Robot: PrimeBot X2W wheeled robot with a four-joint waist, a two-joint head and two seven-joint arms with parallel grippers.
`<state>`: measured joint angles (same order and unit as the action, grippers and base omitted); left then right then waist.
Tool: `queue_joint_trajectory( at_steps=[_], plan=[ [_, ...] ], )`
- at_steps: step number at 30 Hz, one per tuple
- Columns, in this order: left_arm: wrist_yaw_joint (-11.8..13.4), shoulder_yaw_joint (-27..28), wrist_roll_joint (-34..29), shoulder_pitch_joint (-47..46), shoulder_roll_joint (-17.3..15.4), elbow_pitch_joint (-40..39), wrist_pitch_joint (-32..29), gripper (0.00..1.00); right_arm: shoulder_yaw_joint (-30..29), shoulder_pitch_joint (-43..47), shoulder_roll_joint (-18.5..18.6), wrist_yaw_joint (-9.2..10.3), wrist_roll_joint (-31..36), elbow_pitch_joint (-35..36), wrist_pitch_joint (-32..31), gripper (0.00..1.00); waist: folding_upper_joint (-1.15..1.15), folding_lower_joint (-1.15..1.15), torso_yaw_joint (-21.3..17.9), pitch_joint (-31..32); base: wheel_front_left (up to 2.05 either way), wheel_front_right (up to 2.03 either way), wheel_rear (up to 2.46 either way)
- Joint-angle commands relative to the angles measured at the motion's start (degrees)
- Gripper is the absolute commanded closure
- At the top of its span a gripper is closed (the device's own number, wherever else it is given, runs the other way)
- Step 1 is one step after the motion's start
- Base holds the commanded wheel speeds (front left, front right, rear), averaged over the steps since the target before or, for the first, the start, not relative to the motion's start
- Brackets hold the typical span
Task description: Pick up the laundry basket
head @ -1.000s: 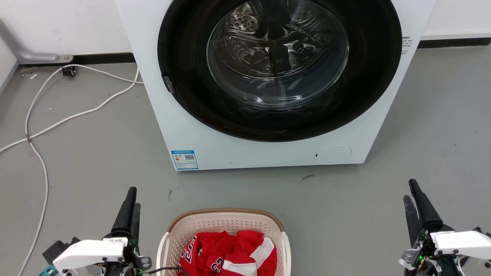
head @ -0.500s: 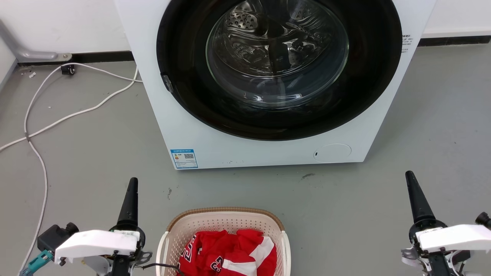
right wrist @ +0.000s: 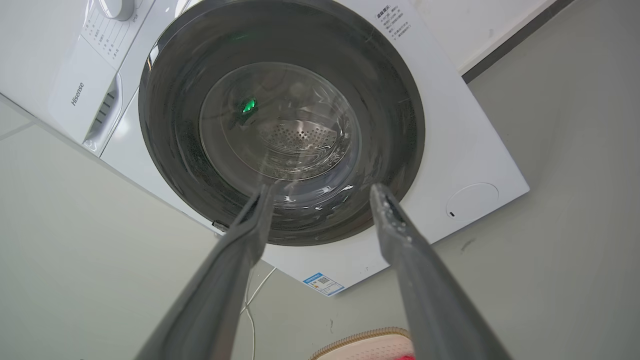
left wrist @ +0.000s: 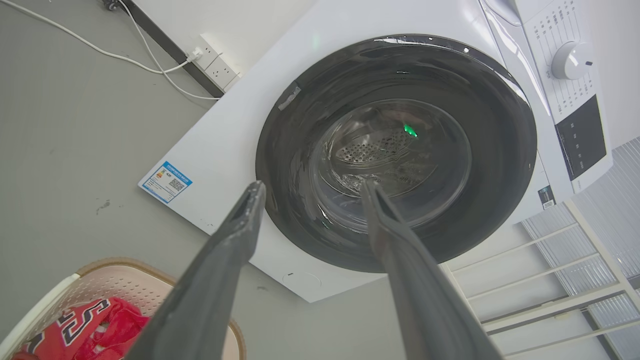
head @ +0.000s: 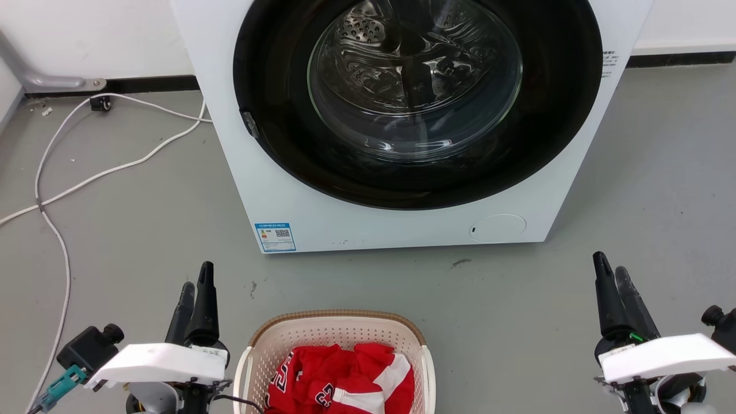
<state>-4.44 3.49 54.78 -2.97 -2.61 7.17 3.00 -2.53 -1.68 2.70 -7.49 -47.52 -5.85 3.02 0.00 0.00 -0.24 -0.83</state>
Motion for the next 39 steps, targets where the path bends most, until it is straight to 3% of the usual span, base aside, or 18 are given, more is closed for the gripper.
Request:
queue_joint_trajectory(
  at_steps=[1,39],
  plan=[
    [0.33,-0.38,-2.93,-0.15,-0.23,-1.29,0.73,0.0,0.31,0.21,0.18,0.0,3.05,1.4,0.71,0.0,0.0,0.0,-0.01,-0.02,0.0,0.0,0.0],
    [-0.15,-2.5,-26.45,1.81,-0.3,-4.18,6.88,0.0,3.06,3.08,0.24,0.0,29.25,5.5,6.83,0.0,0.0,0.0,-0.07,-0.3,0.0,0.0,0.0]
  ],
)
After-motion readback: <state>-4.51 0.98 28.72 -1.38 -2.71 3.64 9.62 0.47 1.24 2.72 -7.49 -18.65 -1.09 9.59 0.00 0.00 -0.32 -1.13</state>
